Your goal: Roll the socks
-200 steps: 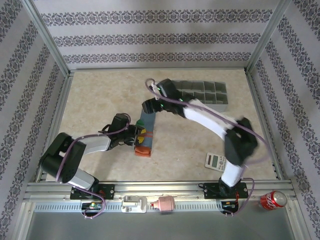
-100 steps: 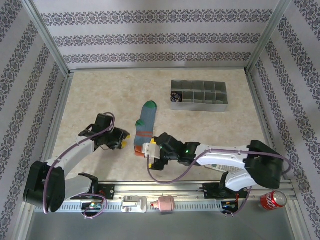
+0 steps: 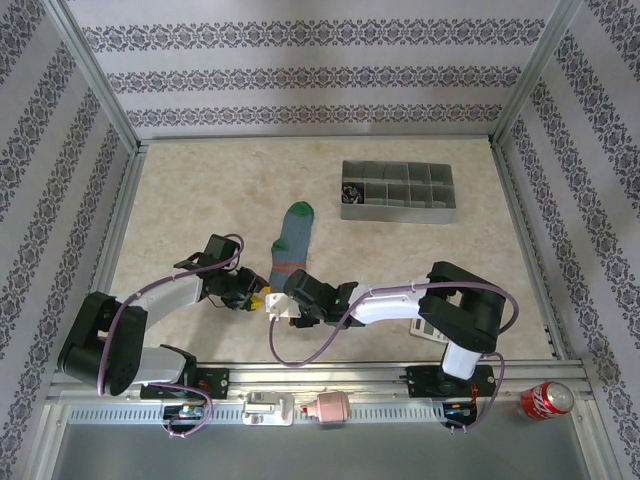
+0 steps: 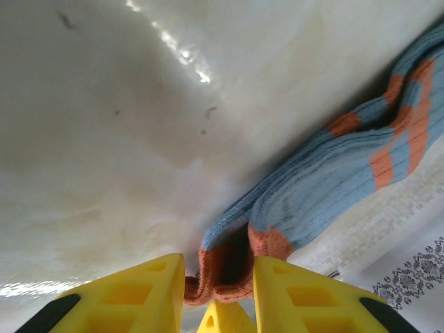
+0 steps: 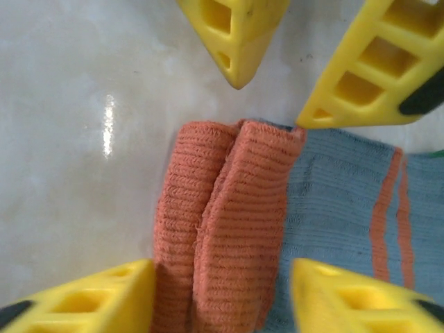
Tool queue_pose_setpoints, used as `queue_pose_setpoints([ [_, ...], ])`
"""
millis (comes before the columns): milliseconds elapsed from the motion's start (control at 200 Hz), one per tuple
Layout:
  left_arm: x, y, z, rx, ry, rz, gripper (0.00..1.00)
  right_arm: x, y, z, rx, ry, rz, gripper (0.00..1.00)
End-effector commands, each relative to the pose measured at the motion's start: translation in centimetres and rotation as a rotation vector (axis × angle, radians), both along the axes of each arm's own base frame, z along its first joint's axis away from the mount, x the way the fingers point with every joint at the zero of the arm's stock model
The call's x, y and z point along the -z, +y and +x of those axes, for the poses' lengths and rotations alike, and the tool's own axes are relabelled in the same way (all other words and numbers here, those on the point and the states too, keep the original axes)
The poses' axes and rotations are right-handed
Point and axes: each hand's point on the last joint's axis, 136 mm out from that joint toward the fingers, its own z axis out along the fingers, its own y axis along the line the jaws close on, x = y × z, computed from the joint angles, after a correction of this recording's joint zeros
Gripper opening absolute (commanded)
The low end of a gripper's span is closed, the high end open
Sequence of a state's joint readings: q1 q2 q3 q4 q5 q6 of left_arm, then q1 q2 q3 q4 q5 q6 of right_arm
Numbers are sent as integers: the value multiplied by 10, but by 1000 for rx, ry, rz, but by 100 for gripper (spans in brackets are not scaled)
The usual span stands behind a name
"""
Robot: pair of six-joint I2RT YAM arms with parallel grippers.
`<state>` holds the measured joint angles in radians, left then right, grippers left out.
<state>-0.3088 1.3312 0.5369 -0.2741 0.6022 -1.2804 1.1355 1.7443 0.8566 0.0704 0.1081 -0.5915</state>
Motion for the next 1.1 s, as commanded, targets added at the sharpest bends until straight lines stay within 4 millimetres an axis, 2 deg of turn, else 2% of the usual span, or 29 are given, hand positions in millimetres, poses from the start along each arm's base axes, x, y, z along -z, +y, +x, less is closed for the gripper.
queue_pose_setpoints([
  [0,-8,-7,10,13,-42,-17,30,0,7,-1,-5,4,-7,41],
  [105,-9,-7,11,12,-45,-15,30,2,5,-4,5,18,-6,33],
  [205,-9,-6,10,12,-47,-15,30,1,6,-5,8,32,-6,20],
  [400,-13,-4,6,17,-49,-3,30,-18,11,-12,32,105,31,0],
  [545,-20,4,2,7,-60,28,32,-27,9,-22,82,265,85,0],
  [709,-25,13,-6,12,-59,59,42,-19,7,-28,146,509,93,0],
  [919,-28,14,-11,21,-59,55,43,-24,11,-10,230,691,146,0],
  [1094,-33,13,-11,17,-85,41,38,-22,10,2,285,818,160,0],
])
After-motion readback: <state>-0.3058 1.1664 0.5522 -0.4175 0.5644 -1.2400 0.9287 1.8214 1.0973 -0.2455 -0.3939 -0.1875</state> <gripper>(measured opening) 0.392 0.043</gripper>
